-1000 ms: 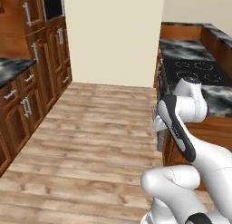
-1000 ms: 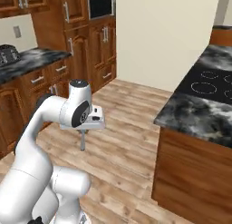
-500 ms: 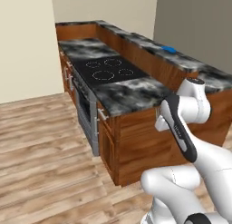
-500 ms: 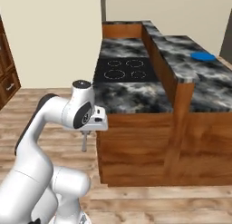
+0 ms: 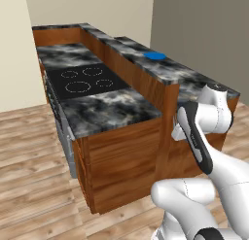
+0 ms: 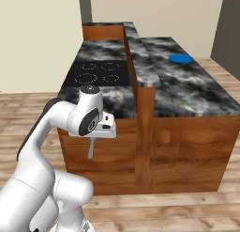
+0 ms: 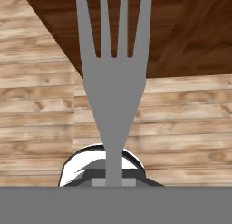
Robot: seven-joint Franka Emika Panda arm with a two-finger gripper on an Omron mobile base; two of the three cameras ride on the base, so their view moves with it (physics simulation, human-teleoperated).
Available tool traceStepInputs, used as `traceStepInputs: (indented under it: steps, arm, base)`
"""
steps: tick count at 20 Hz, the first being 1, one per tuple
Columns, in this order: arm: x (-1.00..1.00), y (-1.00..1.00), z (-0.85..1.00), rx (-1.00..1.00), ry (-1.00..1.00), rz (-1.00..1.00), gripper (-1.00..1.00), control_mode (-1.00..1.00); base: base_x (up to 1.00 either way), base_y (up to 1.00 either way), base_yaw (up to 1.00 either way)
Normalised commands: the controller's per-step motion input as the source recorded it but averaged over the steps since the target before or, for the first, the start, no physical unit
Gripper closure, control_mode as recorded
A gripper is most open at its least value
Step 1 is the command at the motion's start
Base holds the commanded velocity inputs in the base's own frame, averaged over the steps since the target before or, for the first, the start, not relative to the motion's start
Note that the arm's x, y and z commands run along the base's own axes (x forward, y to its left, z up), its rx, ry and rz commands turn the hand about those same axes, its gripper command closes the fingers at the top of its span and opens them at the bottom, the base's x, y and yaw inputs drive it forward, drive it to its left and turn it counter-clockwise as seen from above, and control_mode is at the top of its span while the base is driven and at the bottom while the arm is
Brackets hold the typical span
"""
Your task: Take the fork and place it on the left side of the plate. Then take the spoon and place it on the right side of the plate. Make sure they're directly next to the plate.
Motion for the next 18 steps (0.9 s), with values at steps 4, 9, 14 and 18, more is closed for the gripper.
traceStepInputs:
  steps: [4, 9, 14, 18]
  arm:
    - [0.00, 0.00, 0.00, 0.00, 0.00, 0.00, 1.00, 1.00]
    - [0.00, 0.00, 0.00, 0.00, 0.00, 0.00, 1.00, 1.00]
    - [0.00, 0.00, 0.00, 0.00, 0.00, 0.00, 1.00, 1.00]
    - [0.00, 0.00, 0.00, 0.00, 0.00, 0.00, 1.00, 1.00]
  base:
    - [0.79, -1.00, -0.03]
    - [1.00, -1.00, -0.07]
    - [0.94, -1.00, -0.07]
    - [0.36, -1.00, -0.06]
